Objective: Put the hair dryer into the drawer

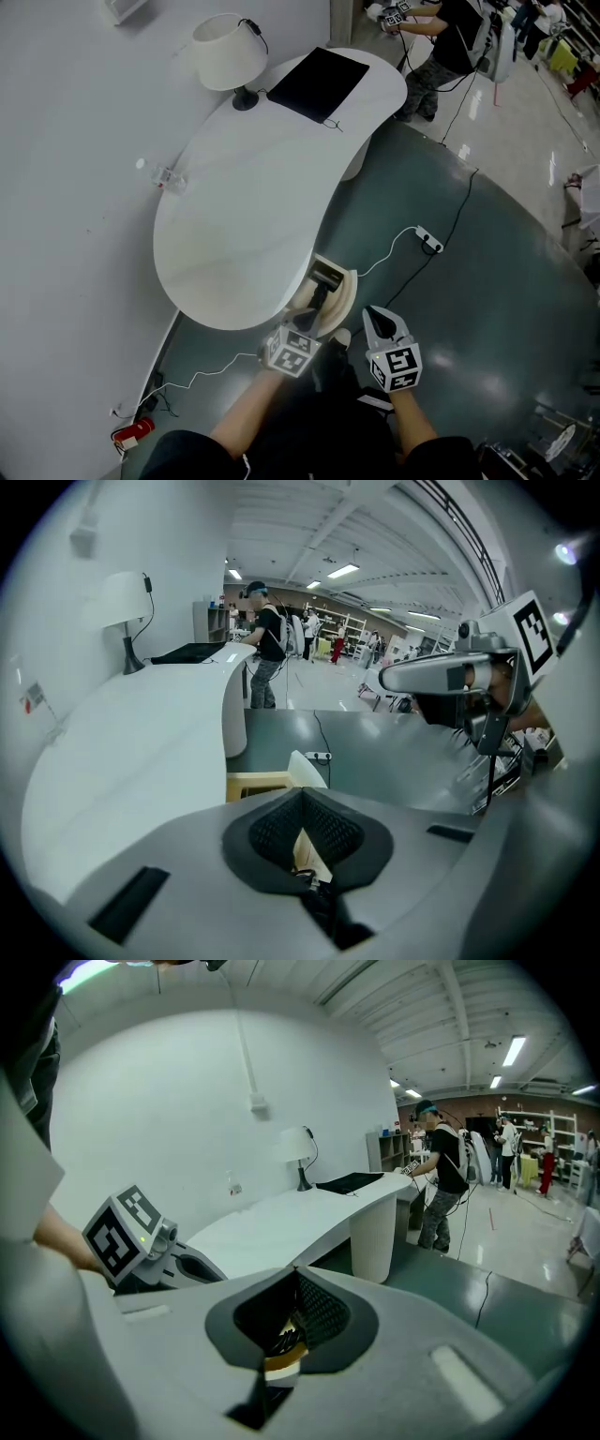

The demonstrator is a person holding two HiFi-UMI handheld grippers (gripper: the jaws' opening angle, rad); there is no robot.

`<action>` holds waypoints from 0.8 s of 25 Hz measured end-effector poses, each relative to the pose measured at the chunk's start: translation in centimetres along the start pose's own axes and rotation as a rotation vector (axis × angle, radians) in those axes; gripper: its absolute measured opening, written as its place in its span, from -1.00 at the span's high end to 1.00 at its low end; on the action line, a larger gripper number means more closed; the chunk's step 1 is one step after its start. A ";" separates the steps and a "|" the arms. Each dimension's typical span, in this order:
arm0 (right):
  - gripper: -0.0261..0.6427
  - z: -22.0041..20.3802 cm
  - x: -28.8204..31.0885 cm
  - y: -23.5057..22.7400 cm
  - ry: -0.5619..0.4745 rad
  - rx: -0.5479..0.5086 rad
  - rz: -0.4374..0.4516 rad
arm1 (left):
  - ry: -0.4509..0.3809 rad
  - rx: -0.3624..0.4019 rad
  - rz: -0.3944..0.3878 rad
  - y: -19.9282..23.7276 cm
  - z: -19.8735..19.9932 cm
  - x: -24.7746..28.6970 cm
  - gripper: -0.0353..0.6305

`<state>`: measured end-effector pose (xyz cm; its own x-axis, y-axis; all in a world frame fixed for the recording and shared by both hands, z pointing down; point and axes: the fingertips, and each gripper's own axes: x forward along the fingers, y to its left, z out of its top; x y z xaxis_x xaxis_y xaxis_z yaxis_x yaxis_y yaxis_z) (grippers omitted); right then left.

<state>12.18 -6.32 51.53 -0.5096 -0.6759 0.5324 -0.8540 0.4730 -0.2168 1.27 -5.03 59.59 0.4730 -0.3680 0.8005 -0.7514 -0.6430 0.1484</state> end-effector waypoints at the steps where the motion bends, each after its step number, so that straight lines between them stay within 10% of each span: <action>1: 0.91 0.3 0.0 0.0 -0.003 -0.005 0.001 | -0.002 0.000 0.000 0.1 0.3 -0.2 0.86; 20: 0.91 7.1 -1.7 -0.7 -0.133 -0.028 -0.017 | -0.145 0.093 0.023 0.8 7.7 -4.8 0.86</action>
<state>12.94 -9.48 44.99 -0.5062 -0.7521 0.4219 -0.8602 0.4754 -0.1845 1.93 -8.98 51.45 0.5229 -0.4718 0.7099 -0.7201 -0.6902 0.0718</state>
